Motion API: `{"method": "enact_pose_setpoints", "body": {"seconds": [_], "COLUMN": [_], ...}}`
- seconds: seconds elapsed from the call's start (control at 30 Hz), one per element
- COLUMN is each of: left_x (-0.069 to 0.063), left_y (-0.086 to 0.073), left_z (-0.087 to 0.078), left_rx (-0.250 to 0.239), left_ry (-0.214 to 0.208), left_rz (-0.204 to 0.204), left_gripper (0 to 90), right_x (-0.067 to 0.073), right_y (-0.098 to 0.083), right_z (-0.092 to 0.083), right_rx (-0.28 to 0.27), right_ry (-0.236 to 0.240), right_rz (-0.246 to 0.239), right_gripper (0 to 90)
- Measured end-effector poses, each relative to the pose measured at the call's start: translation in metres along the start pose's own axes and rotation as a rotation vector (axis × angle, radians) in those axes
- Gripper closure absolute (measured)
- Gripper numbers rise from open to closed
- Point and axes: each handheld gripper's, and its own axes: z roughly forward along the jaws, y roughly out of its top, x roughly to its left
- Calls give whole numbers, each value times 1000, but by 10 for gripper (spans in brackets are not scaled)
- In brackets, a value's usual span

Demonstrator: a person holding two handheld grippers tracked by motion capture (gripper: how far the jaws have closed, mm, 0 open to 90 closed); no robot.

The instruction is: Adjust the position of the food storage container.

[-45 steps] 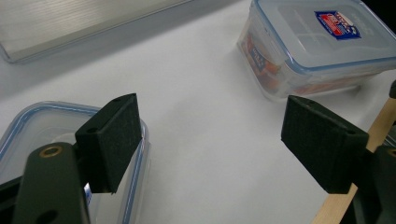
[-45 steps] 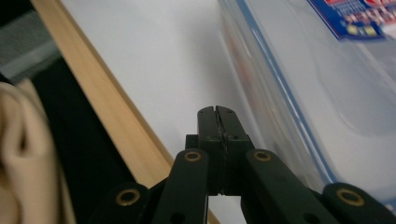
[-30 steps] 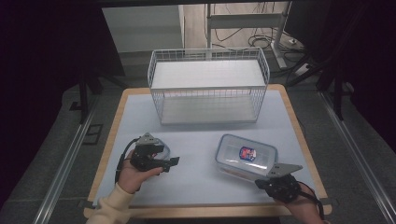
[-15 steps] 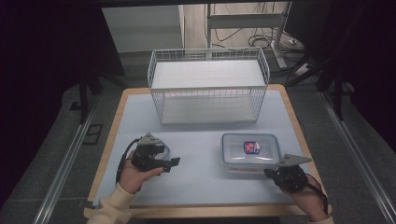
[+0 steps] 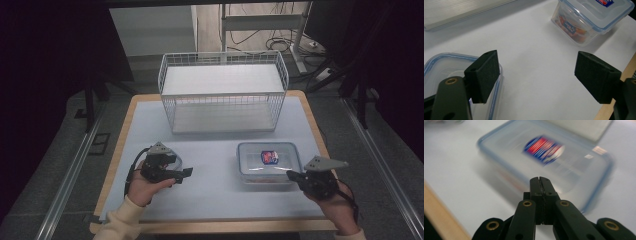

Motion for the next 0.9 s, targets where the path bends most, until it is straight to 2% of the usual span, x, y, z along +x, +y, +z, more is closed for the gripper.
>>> {"method": "enact_pose_setpoints", "body": {"seconds": [0.1,0.13,0.17,0.2,0.23,0.27,0.3,0.33,0.47,0.57,0.63,0.67,0.73,0.9], "left_x": [0,0,0,0,0,1,1,2,4,4,2,1,0,3], "left_y": [0,0,0,0,0,0,0,-1,-3,-3,-2,-2,-2,-3], "left_z": [0,0,-1,-1,-2,-2,-2,-2,-1,-1,0,-1,-1,-1], "left_rx": [0,0,-2,-2,-4,-6,-6,-6,-2,-1,-2,-2,-2,-1], "left_ry": [0,0,-1,-1,0,0,0,0,9,11,9,8,7,7], "left_rz": [1,1,5,5,5,5,5,3,-9,-10,-5,-3,-1,-8], "left_gripper": [198,198,198,198,198,198,198,198,198,198,199,198,198,198], "right_x": [-14,-14,-27,-27,-40,-46,-46,-55,-70,-74,-76,-76,-74,-76], "right_y": [18,18,27,27,33,34,34,31,16,9,2,1,-1,-3], "right_z": [1,1,5,5,13,17,17,23,24,24,30,33,37,39], "right_rx": [-6,-6,-11,-11,-3,4,4,17,38,56,98,112,133,161], "right_ry": [-26,-26,-52,-52,-85,-105,-105,-125,-150,-156,-136,-127,-142,-139], "right_rz": [28,28,61,61,88,95,95,116,160,176,186,184,173,176], "right_gripper": [895,895,895,895,895,895,895,895,895,894,895,895,895,895]}}
